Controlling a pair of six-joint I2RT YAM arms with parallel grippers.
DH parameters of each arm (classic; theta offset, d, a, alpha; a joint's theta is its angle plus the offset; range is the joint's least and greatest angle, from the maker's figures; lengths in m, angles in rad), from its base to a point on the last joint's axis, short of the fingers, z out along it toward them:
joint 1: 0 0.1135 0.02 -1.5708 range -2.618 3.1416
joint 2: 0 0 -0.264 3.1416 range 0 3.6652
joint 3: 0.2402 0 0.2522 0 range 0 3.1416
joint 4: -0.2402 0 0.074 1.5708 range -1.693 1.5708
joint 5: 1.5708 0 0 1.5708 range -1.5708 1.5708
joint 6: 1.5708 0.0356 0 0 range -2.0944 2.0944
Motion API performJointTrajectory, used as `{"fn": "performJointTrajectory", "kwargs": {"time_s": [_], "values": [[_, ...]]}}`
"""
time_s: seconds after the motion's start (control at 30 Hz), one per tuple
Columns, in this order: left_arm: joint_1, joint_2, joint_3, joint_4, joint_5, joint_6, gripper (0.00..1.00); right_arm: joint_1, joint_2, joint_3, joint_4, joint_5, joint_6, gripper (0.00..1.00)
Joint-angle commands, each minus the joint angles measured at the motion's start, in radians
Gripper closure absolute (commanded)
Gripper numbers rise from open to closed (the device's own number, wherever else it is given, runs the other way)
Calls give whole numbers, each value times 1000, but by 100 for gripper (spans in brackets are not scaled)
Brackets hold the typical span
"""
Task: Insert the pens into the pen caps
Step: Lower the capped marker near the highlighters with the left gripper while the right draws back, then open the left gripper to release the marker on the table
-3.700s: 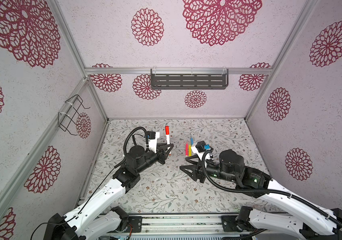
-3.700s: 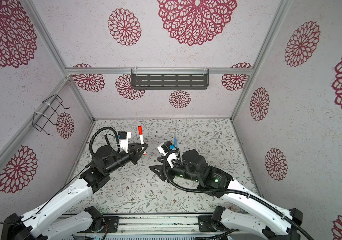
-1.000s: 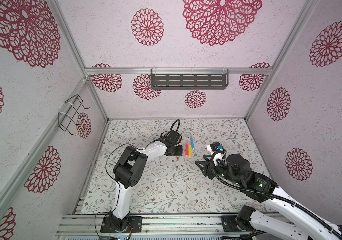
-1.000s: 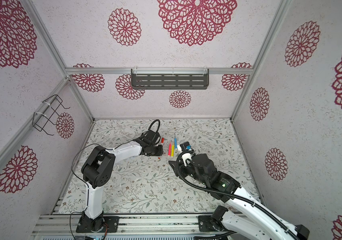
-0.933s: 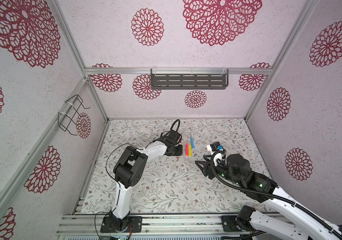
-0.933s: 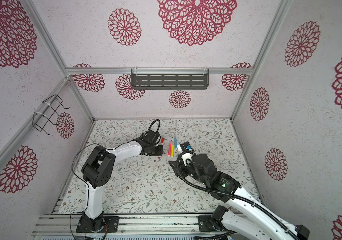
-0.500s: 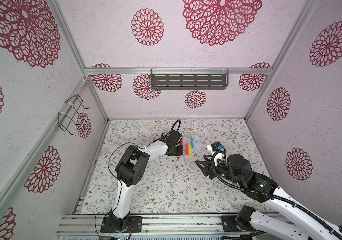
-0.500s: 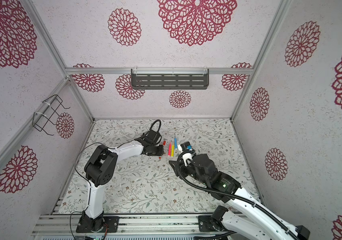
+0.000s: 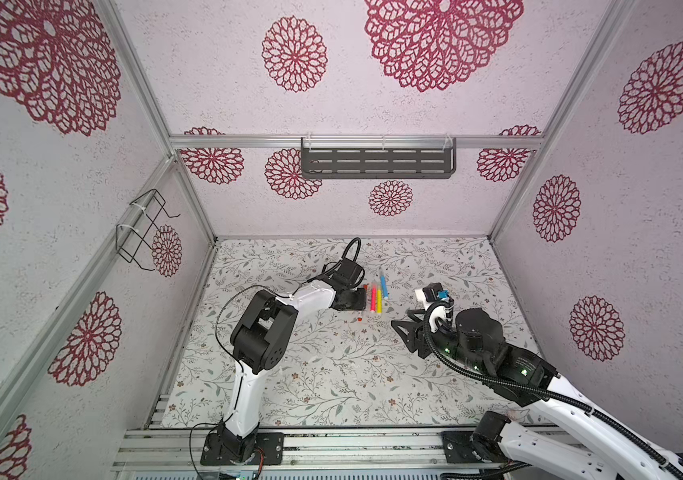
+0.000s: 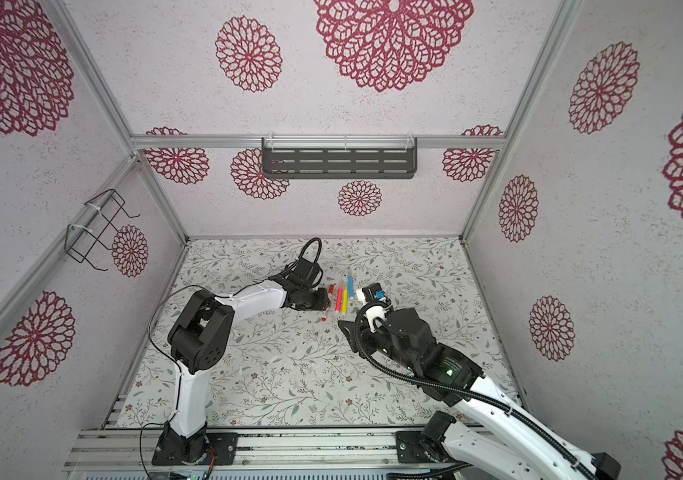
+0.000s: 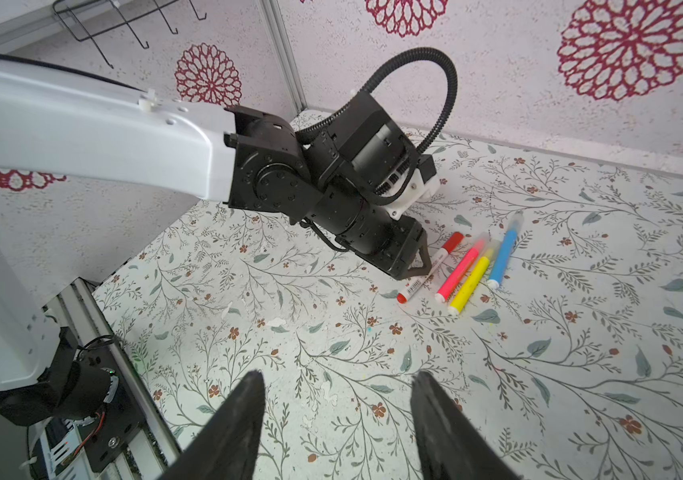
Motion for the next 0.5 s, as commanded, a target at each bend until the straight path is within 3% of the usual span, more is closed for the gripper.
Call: {"fn": "performJointTrajectory", "kwargs": {"time_s": [0.0, 0.47], "values": [[10, -105, -22, 31, -8, -4, 61, -5, -18, -14, 27, 18, 15, 41], [48, -396, -185, 109, -119, 13, 59, -15, -22, -20, 27, 81, 13, 40]]}}
